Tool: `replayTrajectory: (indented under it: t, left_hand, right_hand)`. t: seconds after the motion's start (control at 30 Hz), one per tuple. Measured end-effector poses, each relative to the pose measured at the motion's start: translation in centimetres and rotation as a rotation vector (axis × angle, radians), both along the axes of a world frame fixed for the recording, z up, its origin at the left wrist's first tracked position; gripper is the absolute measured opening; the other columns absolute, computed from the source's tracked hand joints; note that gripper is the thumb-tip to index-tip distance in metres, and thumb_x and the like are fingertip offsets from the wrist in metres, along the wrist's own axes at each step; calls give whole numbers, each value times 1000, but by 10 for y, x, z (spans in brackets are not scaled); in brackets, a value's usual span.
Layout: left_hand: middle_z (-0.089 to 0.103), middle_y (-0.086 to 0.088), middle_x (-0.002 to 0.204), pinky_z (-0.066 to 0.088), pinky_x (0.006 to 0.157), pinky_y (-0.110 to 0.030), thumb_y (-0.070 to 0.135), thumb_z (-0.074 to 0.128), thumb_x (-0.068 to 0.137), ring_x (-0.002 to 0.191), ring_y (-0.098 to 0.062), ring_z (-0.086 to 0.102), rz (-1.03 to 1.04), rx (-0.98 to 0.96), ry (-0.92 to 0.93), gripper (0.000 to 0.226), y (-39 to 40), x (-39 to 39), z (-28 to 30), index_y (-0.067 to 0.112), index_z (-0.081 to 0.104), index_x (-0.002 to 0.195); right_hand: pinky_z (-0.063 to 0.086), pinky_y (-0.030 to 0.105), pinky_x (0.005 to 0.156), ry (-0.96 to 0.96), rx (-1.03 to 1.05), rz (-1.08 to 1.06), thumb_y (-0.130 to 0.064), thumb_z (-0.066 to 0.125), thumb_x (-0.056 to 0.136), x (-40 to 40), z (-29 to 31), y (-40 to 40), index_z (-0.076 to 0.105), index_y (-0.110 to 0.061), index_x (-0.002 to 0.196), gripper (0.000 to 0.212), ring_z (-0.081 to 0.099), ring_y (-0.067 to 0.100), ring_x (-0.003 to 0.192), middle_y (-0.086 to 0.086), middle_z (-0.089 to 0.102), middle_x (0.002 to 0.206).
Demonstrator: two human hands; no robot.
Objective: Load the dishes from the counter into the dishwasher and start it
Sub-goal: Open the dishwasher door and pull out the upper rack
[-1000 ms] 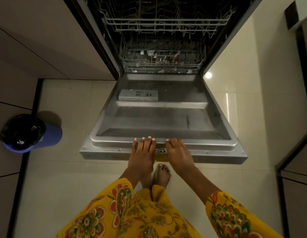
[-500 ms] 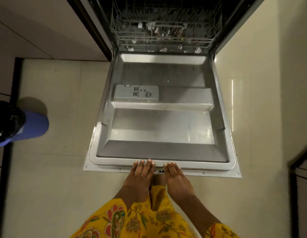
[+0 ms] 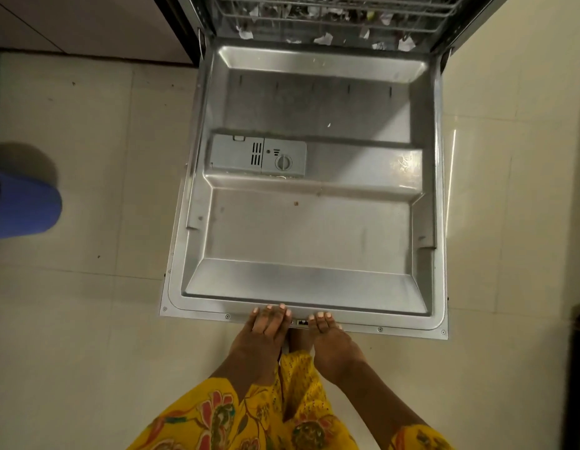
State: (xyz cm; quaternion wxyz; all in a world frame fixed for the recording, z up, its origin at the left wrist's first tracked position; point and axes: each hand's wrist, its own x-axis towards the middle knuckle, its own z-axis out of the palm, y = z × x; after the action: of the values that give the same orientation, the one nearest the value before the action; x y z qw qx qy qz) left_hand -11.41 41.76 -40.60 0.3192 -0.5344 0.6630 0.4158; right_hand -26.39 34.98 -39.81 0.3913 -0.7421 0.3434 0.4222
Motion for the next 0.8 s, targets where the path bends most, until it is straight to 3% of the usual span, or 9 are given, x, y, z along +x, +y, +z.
replayTrajectory:
  t: [0.13,0.23,0.33,0.5,0.6,0.7,0.8]
  left_hand:
    - [-17,-12,157,-7,116,-44,25,55,86,145,-33,-15,79,95,3,97,-8,-4,1,7,-17,148]
    - [-15,-10,158,-2,118,-45,25,54,88,145,-33,-12,93,131,12,94,-14,-4,6,9,-14,149]
    - [-4,-8,158,8,119,-44,27,54,89,145,-32,-2,165,109,41,86,-25,1,17,11,-3,151]
    - [19,-9,151,32,111,-37,11,54,90,138,-27,24,450,76,117,65,-68,8,45,11,22,147]
    - [40,-6,136,40,102,-25,-1,49,91,124,-20,43,740,-37,149,45,-102,15,55,12,42,134]
    - [60,-7,112,48,88,-22,10,47,95,100,-16,57,859,-223,130,17,-140,27,69,10,60,107]
    - [64,-4,94,50,74,-27,29,47,97,85,-16,60,905,-406,147,22,-185,40,93,11,60,93]
  right_hand:
    - [10,36,118,8,50,-11,-11,27,99,6,4,-12,2,-2,150,57,0,28,147,16,-1,158]
    - [23,36,115,-2,60,-52,-12,34,96,9,12,-21,17,-4,149,55,19,28,144,16,18,155]
    - [40,32,102,-28,33,-122,-10,39,93,9,26,-38,42,-7,134,42,45,28,127,13,46,138]
    - [40,24,98,-82,-109,-219,-5,42,92,9,47,-71,48,-15,134,43,50,20,121,5,52,132]
    - [40,17,91,-121,-211,-291,-2,43,93,11,62,-100,52,-16,131,42,54,17,116,2,52,130]
    - [40,17,75,-169,-330,-316,-12,41,98,19,79,-135,60,-13,119,28,59,18,103,3,57,120]
    - [35,21,63,-208,-486,-417,-33,41,99,33,101,-173,65,-12,102,32,61,19,90,4,62,101]
